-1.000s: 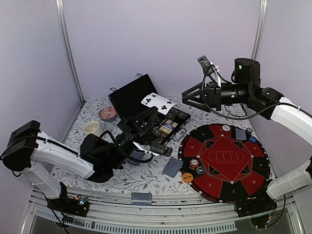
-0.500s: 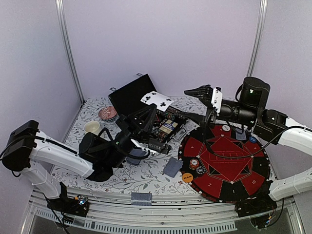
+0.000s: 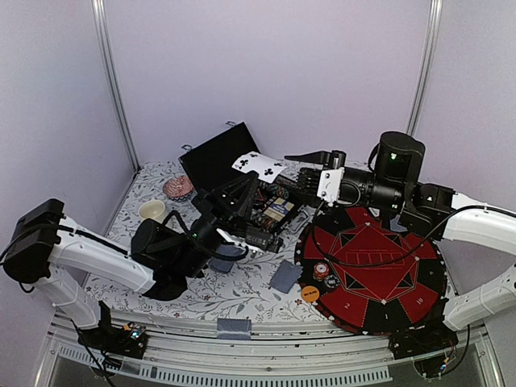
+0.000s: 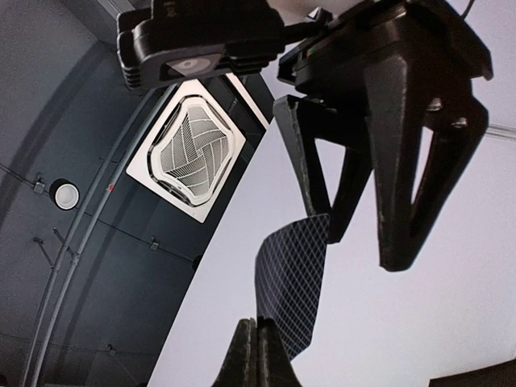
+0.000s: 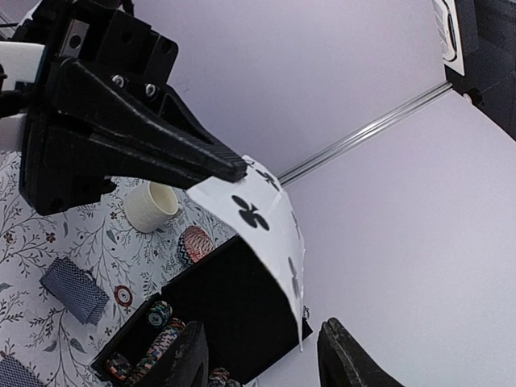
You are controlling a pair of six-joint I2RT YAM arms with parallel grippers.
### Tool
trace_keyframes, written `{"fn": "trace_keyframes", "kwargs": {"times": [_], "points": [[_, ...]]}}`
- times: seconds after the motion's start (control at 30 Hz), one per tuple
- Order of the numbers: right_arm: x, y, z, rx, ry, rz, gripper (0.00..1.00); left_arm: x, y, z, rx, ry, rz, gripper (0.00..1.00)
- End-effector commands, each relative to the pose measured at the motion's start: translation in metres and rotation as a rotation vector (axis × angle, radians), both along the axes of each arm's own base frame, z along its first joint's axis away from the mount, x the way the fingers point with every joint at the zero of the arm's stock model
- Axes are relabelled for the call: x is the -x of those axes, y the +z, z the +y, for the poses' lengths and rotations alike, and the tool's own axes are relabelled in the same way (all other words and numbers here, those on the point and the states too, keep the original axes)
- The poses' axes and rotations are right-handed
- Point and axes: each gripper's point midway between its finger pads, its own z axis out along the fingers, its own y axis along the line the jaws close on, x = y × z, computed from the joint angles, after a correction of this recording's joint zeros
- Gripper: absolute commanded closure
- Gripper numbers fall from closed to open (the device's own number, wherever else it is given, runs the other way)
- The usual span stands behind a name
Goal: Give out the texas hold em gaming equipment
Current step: Pass from the left arm to the right, then place the poker card in the community card area.
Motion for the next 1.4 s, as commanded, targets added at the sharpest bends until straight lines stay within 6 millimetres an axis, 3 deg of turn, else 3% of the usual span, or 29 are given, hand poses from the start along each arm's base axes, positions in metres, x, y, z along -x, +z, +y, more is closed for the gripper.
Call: {"fn": "trace_keyframes", "kwargs": {"times": [0.0,0.1,0.27,0.37,0.47,0.6,0.7,0.8,0.83,0.87,0.93,1.0,1.23,1.37], "points": [[-0.006,0.024,0.001,-0.048,-0.037,-0.048,0.52,-0.005,0.010,0.007,0.045,0.012,0.027,1.00],[-0.006,0.030,0.000,-0.058,-0.041,-0.054,0.53,-0.006,0.006,0.005,0.033,0.007,0.045,1.00],[0.004,0.023,0.005,-0.023,0.017,-0.049,0.64,-0.010,0.002,0.002,0.019,0.011,0.066,1.00],[0.005,0.020,0.009,0.010,0.029,-0.029,0.76,-0.014,-0.001,0.000,0.009,0.025,0.080,1.00],[0.009,0.015,0.009,0.044,0.049,-0.020,0.96,-0.015,-0.002,0.000,0.006,0.030,0.088,1.00],[0.009,0.008,0.005,0.075,0.036,-0.004,0.99,-0.018,-0.003,0.001,0.010,0.035,0.103,1.00],[-0.002,-0.002,-0.008,0.109,-0.030,0.015,0.99,-0.025,-0.006,0.004,0.031,0.054,0.154,0.98],[-0.035,-0.030,-0.038,0.174,-0.123,0.086,0.99,-0.047,-0.021,0.010,0.065,0.097,0.297,0.44],[-0.050,-0.043,-0.053,0.191,-0.166,0.142,0.99,-0.057,-0.031,0.011,0.065,0.119,0.368,0.34],[-0.064,-0.060,-0.069,0.218,-0.217,0.203,0.99,-0.067,-0.042,0.012,0.068,0.137,0.450,0.27],[-0.090,-0.097,-0.103,0.286,-0.351,0.301,0.99,-0.086,-0.087,0.008,-0.023,0.188,0.659,0.16],[-0.097,-0.130,-0.126,0.358,-0.440,0.372,0.99,-0.095,-0.115,0.009,-0.015,0.177,0.854,0.03],[-0.092,-0.217,-0.193,0.560,-0.679,0.586,0.99,-0.099,-0.159,0.024,0.038,0.120,1.205,0.02],[-0.097,-0.239,-0.203,0.563,-0.777,0.673,0.99,-0.111,-0.170,0.037,0.088,0.156,1.272,0.02]]}}
